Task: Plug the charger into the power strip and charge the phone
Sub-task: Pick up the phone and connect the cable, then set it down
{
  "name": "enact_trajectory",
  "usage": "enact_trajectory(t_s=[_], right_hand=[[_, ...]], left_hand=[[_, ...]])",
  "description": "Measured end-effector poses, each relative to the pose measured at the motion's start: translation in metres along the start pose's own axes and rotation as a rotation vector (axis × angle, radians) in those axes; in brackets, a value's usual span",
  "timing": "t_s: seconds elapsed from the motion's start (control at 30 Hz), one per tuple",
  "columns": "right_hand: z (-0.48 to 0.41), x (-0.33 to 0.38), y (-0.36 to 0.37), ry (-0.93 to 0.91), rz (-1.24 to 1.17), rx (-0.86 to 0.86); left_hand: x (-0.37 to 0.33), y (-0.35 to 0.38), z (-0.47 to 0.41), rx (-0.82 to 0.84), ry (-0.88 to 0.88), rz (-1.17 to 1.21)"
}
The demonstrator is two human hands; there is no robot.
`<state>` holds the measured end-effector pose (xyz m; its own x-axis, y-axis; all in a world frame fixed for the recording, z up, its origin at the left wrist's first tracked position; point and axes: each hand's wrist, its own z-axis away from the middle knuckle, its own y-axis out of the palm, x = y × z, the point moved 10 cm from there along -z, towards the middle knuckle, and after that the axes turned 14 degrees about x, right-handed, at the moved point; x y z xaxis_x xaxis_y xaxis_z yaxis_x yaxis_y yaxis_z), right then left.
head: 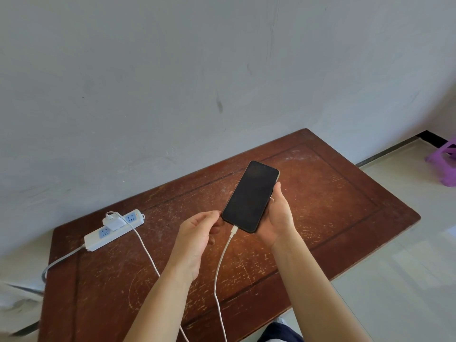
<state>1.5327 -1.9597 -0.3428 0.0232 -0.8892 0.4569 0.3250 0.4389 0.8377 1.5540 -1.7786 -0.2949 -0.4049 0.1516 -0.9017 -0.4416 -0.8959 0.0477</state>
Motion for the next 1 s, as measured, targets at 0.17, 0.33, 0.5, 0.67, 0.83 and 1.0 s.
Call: enact_trajectory(t_s=[0.17, 0.33, 0.5, 0.67, 0.83, 1.0], right_hand=[[0.004, 0.002, 0.007, 0.031, 0.092, 0.007], [0.007, 0.002, 0.01, 0.037, 0.136, 0.03], [0.007, 0.001, 0.005, 0.057, 0.205, 0.009], [0.006, 0.001, 0.0, 0.053, 0.239, -0.028], [0.002, 0.002, -0.004, 0.06, 0.292, -0.039], [-0.003, 0.001, -0.01, 0.05, 0.345, -0.067]], left_hand=[[0.002, 0.004, 0.001, 0.033, -0.001, 0.005], [0.004, 0.004, 0.003, 0.024, -0.012, -0.026], [0.006, 0.004, 0.004, 0.016, -0.011, -0.066], [0.007, 0.004, 0.004, 0.019, 0.002, -0.069], [0.011, 0.004, -0.001, 0.037, 0.009, -0.095], [0.016, 0.005, -0.008, 0.068, 0.026, -0.13]])
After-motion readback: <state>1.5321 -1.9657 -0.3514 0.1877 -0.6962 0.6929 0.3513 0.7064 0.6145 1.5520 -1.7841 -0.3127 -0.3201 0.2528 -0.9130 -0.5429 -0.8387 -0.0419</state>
